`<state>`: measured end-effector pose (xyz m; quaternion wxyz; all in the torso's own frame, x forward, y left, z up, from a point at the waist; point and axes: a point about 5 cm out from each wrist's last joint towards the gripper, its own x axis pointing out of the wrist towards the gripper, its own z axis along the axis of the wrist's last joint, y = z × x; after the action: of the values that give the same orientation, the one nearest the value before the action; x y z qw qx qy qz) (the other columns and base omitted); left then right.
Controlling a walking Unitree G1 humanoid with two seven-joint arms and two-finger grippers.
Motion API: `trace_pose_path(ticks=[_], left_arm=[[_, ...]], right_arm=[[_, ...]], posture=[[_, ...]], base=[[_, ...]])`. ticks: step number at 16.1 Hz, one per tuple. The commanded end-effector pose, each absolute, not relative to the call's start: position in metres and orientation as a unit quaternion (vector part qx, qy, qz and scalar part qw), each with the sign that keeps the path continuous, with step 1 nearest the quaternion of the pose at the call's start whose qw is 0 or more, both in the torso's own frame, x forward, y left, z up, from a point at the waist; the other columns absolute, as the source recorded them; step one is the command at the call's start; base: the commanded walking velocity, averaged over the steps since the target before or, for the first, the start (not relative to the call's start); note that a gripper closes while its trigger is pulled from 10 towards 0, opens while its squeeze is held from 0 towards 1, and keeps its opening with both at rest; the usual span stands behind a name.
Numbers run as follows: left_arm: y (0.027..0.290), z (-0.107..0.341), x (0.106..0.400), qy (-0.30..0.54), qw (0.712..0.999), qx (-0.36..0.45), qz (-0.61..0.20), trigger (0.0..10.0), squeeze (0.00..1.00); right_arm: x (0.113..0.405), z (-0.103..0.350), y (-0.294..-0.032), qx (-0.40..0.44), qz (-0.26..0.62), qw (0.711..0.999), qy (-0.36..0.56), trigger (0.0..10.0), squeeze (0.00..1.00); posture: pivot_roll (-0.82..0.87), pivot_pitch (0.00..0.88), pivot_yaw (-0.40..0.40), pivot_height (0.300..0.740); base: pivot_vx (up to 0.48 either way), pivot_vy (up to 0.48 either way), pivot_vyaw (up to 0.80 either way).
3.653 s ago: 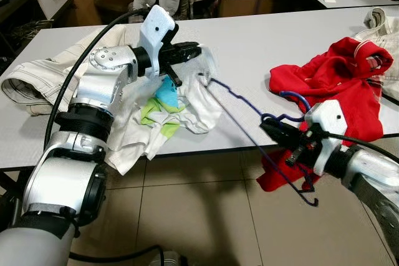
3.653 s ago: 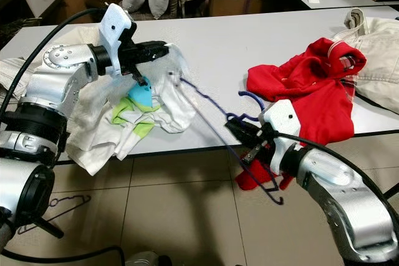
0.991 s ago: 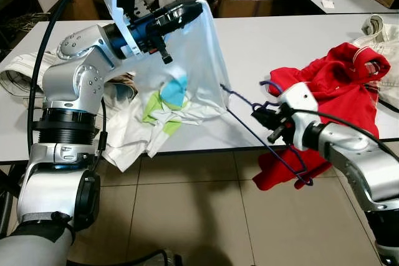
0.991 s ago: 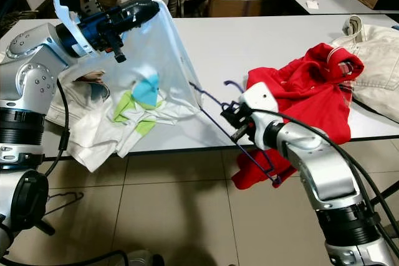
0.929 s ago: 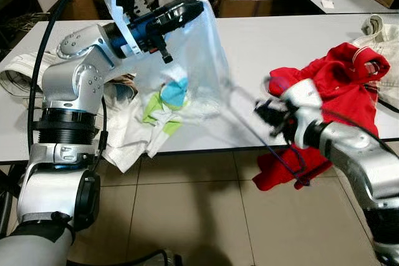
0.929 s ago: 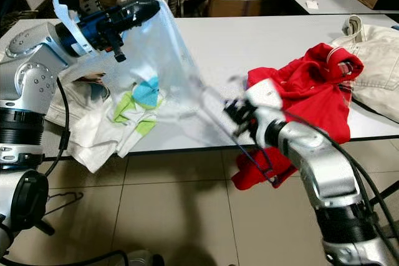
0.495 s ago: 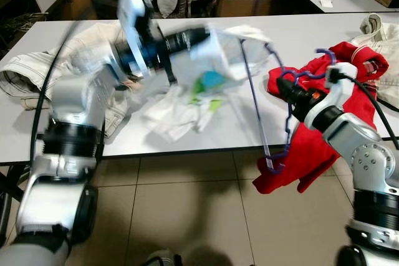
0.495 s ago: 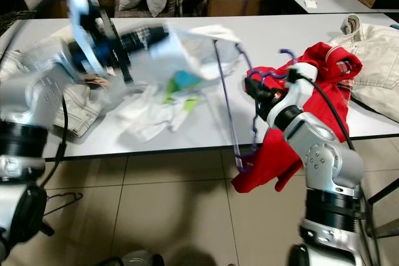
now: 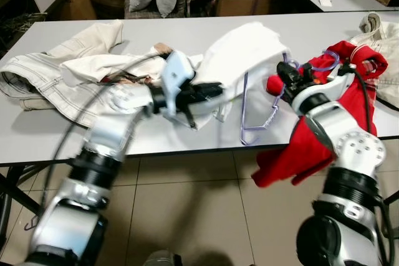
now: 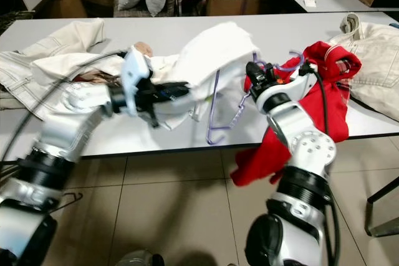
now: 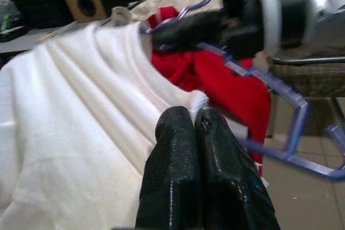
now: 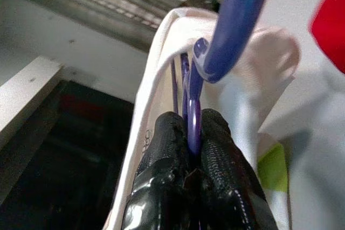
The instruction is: Hang hanger
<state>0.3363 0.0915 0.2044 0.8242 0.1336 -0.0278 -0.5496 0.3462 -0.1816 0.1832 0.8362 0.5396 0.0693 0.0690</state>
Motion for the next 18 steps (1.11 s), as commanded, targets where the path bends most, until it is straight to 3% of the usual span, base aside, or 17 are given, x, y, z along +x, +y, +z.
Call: trace_pose_path(ticks=[1,5,7,8,11,16,18], left_arm=[[0.088,0.204,0.332,-0.025,0.816,0.145,-0.559,0.0,0.00],[0.096,0.181,0.319,0.031,0.796,0.159,-0.583,0.0,0.00],[0.104,0.177,0.317,0.044,0.802,0.157,-0.574,0.0,0.00],[0.103,0.183,0.319,0.031,0.815,0.134,-0.563,0.0,0.00],[0.092,0.194,0.313,0.012,0.805,0.099,-0.585,0.0,0.00],[0.076,0.193,0.305,0.010,0.788,0.086,-0.610,0.0,0.00],[0.066,0.206,0.303,-0.011,0.787,0.045,-0.615,0.0,0.00]], right_arm=[[0.349,0.190,-0.191,0.538,0.032,0.841,0.045,10.0,0.00],[0.356,0.210,-0.210,0.544,-0.022,0.838,-0.023,10.0,0.00],[0.359,0.222,-0.224,0.545,-0.037,0.836,-0.055,10.0,0.00],[0.363,0.222,-0.232,0.571,-0.064,0.816,-0.065,10.0,0.00],[0.372,0.220,-0.227,0.583,-0.071,0.807,-0.065,10.0,0.00],[0.386,0.220,-0.218,0.646,-0.093,0.754,-0.074,10.0,0.00],[0.391,0.220,-0.210,0.630,-0.093,0.768,-0.068,10.0,0.00]], posture=[[-0.05,0.000,0.023,0.740],[-0.05,0.000,0.023,0.740],[-0.04,0.000,0.017,0.740],[-0.03,0.000,0.007,0.740],[-0.03,0.000,0.009,0.740],[-0.03,0.000,0.013,0.740],[-0.03,0.000,0.013,0.740]], base=[[0.000,0.000,0.00],[0.000,0.000,0.00],[0.000,0.000,0.00],[0.000,0.000,0.00],[0.000,0.000,0.00],[0.000,0.000,0.00],[0.000,0.000,0.00]])
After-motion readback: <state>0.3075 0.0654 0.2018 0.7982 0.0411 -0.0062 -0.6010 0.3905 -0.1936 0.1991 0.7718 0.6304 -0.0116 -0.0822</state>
